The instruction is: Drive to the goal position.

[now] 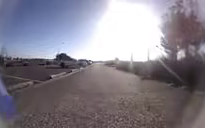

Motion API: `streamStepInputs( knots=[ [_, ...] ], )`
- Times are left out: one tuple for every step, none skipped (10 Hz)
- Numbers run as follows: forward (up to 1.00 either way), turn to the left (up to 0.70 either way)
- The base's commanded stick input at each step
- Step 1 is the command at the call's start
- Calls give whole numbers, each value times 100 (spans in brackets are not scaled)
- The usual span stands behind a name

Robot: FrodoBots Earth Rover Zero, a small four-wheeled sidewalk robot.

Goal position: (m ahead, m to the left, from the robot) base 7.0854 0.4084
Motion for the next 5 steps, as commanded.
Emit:
streamStepInputs(
  knots=[
    [70, 0],
    [70, 0],
    [70, 0],
    [70, 0],
    [70, 0]
  ],
)
